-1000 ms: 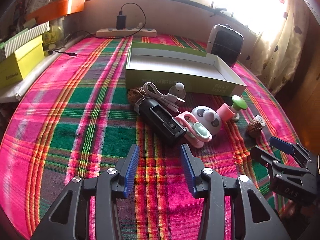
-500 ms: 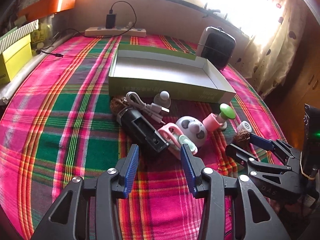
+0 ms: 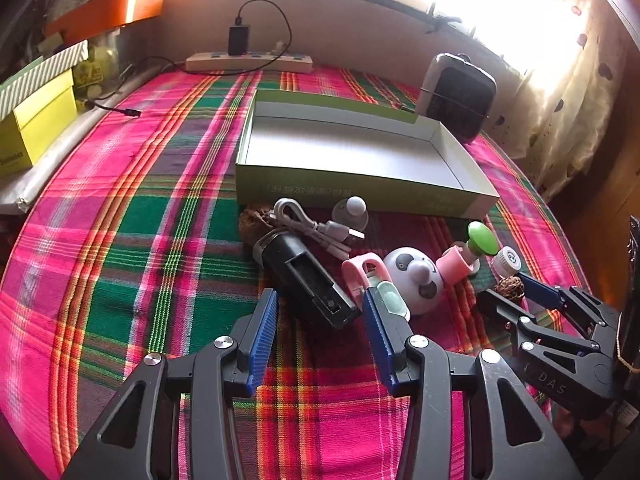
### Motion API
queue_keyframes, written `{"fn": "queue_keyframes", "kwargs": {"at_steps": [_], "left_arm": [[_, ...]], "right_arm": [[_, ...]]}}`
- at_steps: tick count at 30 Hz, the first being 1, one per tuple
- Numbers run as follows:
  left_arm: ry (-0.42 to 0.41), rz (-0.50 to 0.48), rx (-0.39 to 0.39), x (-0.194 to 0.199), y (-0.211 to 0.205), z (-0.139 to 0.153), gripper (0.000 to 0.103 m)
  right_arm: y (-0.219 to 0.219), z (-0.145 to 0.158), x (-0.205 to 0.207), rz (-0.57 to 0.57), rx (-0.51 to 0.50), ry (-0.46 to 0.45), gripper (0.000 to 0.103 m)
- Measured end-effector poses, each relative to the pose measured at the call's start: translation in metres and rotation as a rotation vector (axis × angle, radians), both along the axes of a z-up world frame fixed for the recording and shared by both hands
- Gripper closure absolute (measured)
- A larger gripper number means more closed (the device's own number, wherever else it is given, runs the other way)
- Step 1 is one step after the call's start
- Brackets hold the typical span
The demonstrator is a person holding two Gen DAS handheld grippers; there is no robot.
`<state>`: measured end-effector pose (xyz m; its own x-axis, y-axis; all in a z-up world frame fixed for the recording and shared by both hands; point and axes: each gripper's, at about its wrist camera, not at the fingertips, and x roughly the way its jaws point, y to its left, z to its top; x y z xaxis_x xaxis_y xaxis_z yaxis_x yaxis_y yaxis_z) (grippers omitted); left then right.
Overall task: Organize objects
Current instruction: 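Move the right gripper to the walnut and the left gripper to the black device, then close the right gripper on the walnut while the left gripper grasps the black device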
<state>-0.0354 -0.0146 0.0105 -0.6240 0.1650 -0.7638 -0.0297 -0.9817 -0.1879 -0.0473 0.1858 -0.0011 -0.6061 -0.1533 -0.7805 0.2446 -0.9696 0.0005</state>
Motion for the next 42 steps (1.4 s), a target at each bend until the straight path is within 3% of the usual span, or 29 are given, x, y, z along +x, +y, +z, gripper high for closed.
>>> {"fn": "queue_keyframes", "kwargs": {"at_steps": [9,16,23,38,42], "left_arm": [[-0.023,0.02,-0.045,0.005,-0.011,-0.001,0.061],[-0.031,0.035,-0.097,0.008,-0.014,-0.001,0.061],[-0.038,0.02,-0.067,0.001,-0.012,-0.003,0.061],[-0.026,-0.005,-0.122,-0.016,-0.006,-0.005,0.061],[-0.025,-0.006,-0.128,-0.017,-0.006,-0.005,0.065]], "right_arm": [[0.001,0.001,0.003,0.007,-0.015,0.007,0.063],[0.0,0.001,0.007,0.018,-0.021,0.013,0.064],[0.001,0.0,0.01,0.03,-0.01,0.025,0.064],[0.0,0.001,0.006,0.029,-0.008,0.02,0.064],[0.0,0.001,0.006,0.025,-0.007,0.019,0.066]]}}
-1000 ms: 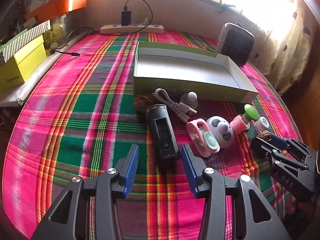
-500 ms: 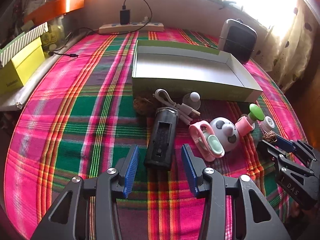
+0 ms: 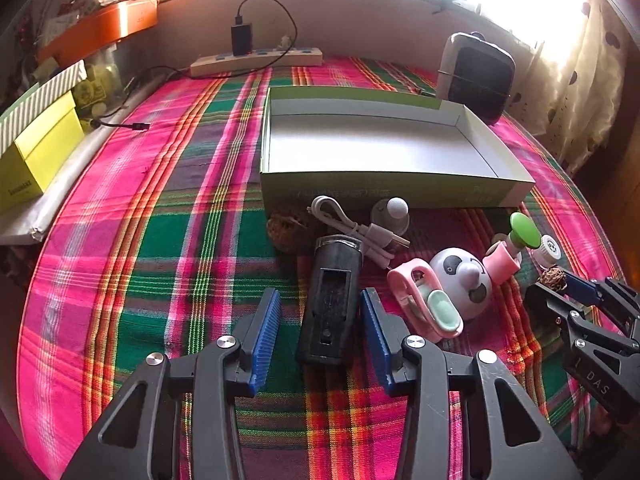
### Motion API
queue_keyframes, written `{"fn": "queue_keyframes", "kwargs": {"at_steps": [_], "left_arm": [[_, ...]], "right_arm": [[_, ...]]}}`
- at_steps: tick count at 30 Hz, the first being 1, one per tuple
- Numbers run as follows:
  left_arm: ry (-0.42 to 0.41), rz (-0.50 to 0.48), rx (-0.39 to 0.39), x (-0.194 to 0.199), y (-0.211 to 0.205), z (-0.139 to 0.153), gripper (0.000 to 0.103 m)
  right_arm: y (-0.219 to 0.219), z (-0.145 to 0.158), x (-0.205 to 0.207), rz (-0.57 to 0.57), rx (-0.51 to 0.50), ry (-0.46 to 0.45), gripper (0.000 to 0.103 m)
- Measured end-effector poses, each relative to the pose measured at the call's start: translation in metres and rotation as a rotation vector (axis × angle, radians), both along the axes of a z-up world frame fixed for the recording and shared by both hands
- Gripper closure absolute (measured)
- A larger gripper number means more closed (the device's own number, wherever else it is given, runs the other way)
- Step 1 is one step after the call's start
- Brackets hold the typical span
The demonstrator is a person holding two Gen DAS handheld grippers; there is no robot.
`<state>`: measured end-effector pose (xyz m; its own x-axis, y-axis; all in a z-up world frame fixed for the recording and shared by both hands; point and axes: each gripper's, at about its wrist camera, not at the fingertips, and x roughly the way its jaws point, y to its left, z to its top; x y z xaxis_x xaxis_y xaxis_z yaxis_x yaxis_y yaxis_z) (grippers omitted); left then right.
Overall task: Organize objects
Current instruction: 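Close the right gripper on the walnut while the left gripper grasps the black device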
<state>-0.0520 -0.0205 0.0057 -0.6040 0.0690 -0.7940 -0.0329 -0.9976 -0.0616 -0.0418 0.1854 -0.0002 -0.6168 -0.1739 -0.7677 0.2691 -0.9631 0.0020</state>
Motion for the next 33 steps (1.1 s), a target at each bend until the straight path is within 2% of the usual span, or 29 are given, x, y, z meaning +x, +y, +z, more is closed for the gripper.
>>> {"fn": "queue_keyframes", "kwargs": {"at_steps": [3,4,17,26,33], "left_arm": [[-0.003,-0.003,0.006,-0.001,0.0,0.0,0.077],[-0.006,-0.004,0.008,-0.001,0.0,0.0,0.078],[-0.006,-0.005,0.013,-0.001,-0.001,0.002,0.078],[0.034,-0.022,0.018,0.006,-0.005,0.026,0.078],[0.071,-0.033,0.027,-0.009,-0.009,0.049,0.078]], "right_arm": [[0.0,0.0,-0.001,-0.004,-0.002,-0.002,0.069],[0.0,0.0,-0.001,-0.004,-0.002,-0.002,0.069],[0.0,0.002,-0.002,-0.003,-0.008,-0.012,0.069],[0.0,0.017,-0.005,0.011,-0.03,0.012,0.069],[0.001,0.04,-0.02,0.023,-0.038,0.053,0.069]]}}
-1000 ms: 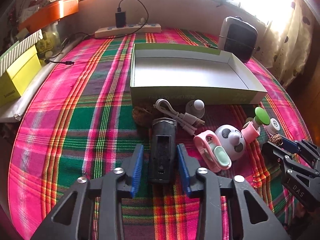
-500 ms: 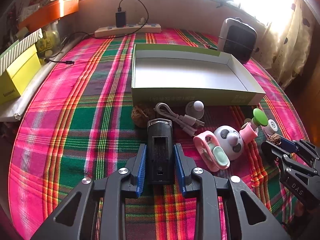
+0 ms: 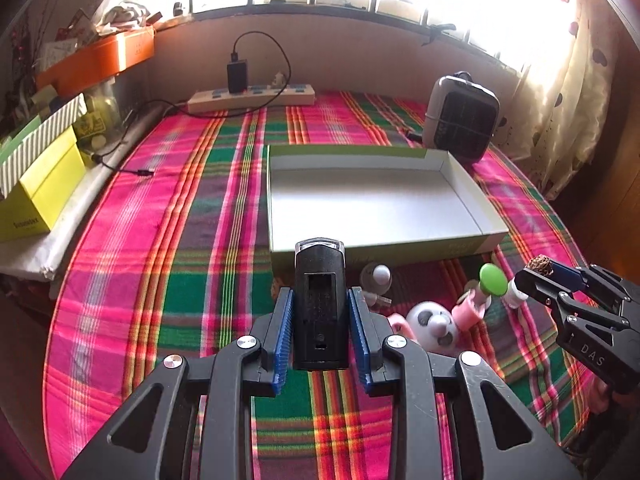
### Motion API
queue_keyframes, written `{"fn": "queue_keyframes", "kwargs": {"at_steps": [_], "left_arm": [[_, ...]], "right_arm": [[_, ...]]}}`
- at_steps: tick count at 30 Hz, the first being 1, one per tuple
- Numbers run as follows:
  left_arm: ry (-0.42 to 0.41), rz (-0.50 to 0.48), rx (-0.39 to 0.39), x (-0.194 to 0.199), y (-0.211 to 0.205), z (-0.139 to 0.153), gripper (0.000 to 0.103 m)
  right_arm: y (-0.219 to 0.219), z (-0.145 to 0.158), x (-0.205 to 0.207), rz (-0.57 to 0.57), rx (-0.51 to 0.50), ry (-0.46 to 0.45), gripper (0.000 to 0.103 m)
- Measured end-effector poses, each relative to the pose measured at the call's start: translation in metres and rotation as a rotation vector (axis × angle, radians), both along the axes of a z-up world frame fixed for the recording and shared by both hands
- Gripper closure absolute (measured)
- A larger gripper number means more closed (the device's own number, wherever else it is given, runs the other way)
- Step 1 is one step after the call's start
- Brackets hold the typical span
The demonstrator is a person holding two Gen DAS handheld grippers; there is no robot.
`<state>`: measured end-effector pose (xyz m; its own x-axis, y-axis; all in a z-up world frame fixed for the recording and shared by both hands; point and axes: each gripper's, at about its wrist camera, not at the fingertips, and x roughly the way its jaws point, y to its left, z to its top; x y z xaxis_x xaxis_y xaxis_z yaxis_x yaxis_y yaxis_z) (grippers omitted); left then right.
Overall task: Organize objects
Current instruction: 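Close the right gripper on the walnut while the left gripper grasps the black device, then carry both into the box and open the right and left grippers to release them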
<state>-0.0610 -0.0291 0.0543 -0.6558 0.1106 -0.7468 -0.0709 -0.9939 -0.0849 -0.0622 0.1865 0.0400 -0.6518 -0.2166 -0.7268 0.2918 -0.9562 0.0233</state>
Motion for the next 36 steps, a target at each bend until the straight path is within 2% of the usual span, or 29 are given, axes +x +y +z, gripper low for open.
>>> {"fn": "queue_keyframes", "kwargs": {"at_steps": [6,12,22,36], "left_arm": [[0.002,-0.025,0.006,-0.03,0.001,0.007,0.078],[-0.002,-0.03,0.021,-0.063,-0.001,0.007,0.078],[-0.061,-0.036,0.001,-0.111,0.004,-0.016,0.078],[-0.093,-0.03,-0.021,-0.14,0.005,-0.035,0.078]], "right_arm": [[-0.005,0.017,-0.027,0.018,0.017,0.035,0.069],[-0.009,0.018,-0.064,0.018,0.013,0.029,0.069],[-0.017,-0.003,-0.128,0.03,0.044,-0.018,0.069],[-0.029,-0.026,-0.166,0.06,0.086,-0.068,0.069]]}}
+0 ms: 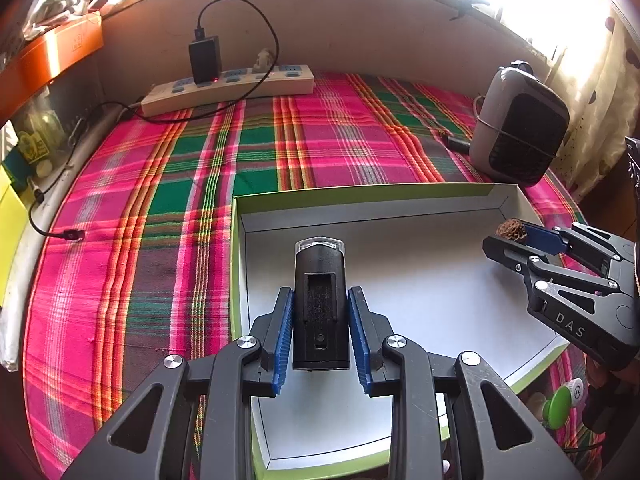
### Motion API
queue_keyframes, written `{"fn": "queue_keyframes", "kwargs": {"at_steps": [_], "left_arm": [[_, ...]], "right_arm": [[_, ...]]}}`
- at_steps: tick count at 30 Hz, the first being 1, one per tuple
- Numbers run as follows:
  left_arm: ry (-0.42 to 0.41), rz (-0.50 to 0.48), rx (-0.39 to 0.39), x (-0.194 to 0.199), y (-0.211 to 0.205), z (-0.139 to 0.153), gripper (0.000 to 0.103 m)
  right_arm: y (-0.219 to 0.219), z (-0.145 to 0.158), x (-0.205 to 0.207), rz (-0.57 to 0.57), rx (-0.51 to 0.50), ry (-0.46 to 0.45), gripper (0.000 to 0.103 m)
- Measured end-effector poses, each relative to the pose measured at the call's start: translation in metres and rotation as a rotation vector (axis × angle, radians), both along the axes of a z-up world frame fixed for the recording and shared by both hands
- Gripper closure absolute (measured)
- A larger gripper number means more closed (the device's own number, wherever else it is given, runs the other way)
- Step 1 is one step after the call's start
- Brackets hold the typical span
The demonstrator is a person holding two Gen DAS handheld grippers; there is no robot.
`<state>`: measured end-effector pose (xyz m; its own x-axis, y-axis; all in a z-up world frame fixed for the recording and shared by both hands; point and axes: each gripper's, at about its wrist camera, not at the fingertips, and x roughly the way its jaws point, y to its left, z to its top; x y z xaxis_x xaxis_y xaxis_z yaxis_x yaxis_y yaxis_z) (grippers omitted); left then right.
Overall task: Organize objects
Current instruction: 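Carry both into the box and open the right and left grippers to release them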
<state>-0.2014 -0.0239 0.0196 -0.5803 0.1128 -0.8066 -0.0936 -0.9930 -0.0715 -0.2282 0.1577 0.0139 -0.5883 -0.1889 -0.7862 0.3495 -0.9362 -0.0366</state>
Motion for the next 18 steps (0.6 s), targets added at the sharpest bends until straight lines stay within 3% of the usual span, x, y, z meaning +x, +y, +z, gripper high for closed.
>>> {"fn": "queue_keyframes", "kwargs": {"at_steps": [18], "left_arm": [[-0.006,-0.016,-0.04,-0.0036,0.0067,-0.0047,0.078]], "right_arm": [[-0.0064,-0.0075,-0.005,-0.002,0.032,-0.018,0.069]]}}
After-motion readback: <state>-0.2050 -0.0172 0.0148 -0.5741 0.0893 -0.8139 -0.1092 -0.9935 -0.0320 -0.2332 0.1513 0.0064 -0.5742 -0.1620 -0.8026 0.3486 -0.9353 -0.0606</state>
